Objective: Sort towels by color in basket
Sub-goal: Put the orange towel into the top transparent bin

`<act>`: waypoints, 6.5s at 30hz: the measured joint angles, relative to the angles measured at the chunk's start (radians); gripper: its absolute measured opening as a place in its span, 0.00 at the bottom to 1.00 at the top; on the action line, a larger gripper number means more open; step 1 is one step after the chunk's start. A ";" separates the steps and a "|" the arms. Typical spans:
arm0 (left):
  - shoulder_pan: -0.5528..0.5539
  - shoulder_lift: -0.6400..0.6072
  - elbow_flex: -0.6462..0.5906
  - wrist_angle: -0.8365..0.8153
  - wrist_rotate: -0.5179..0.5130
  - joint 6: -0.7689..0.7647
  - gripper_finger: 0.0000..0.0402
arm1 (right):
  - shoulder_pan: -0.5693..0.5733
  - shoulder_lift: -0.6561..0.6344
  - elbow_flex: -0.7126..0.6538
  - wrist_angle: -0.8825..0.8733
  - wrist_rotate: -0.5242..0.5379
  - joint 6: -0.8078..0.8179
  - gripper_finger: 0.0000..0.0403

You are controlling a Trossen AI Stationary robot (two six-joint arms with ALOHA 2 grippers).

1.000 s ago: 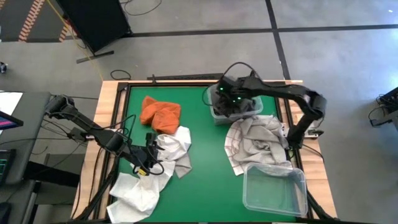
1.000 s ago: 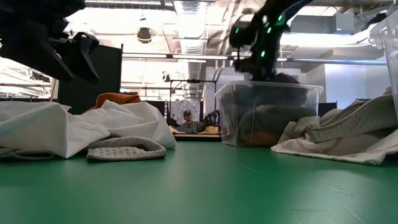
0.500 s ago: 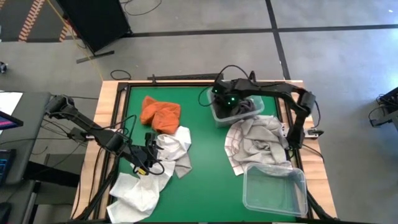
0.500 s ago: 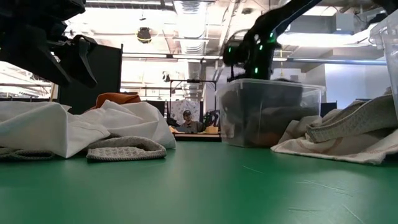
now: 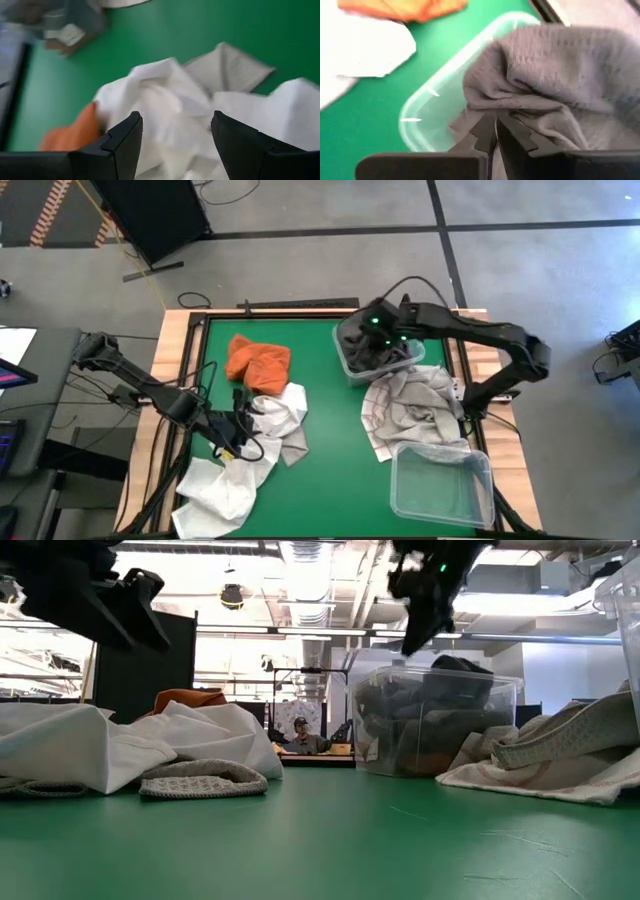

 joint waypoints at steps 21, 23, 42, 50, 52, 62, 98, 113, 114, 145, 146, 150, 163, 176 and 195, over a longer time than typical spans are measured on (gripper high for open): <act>0.330 0.000 0.033 -0.220 -0.169 -0.031 0.56 | 0.305 -0.209 0.001 0.004 0.174 -0.005 0.29; 0.393 0.000 0.033 -0.218 -0.122 -0.015 0.56 | 0.337 -0.209 0.001 0.006 0.199 -0.003 0.36; 0.996 0.129 0.033 -0.100 0.518 0.251 0.74 | 0.453 -0.208 0.001 0.053 0.283 0.007 0.54; 1.035 0.375 0.033 -0.042 0.618 0.305 0.82 | 0.459 -0.208 0.001 0.063 0.283 0.019 0.54; 1.035 0.444 0.034 -0.031 0.638 0.327 0.83 | 0.460 -0.208 0.001 0.063 0.283 0.024 0.54; 1.033 0.560 0.038 0.061 0.622 0.341 0.69 | 0.509 -0.187 0.002 0.061 0.283 0.056 0.54; 1.005 0.508 0.154 0.024 0.618 0.459 0.04 | 0.553 -0.163 0.002 -0.211 0.373 0.300 0.54; 0.891 0.314 0.428 -0.021 0.630 0.536 0.03 | 0.672 -0.161 -0.003 -0.284 0.468 0.547 0.54; 0.885 0.308 0.448 -0.021 0.630 0.543 0.03 | 0.683 -0.161 -0.008 -0.284 0.475 0.563 0.54; 0.885 0.472 0.644 0.544 0.740 0.670 0.03 | 0.760 -0.160 -0.371 0.153 0.536 0.820 0.54; 0.891 0.489 0.644 0.558 0.746 0.668 0.03 | 0.761 -0.160 -0.371 0.163 0.536 0.819 0.54; 0.921 0.561 0.644 0.609 0.790 0.638 0.03 | 0.776 -0.160 -0.371 0.181 0.535 0.819 0.54; 0.972 0.809 0.645 0.684 0.850 0.575 0.04 | 0.835 -0.160 -0.371 0.180 0.535 0.835 0.54; 0.969 0.845 0.645 0.669 0.850 0.556 0.26 | 0.808 -0.163 -0.356 0.171 0.687 0.737 0.54; 0.961 0.834 0.646 0.625 0.907 0.424 0.48 | 0.394 -0.163 -0.311 0.455 0.700 0.042 0.54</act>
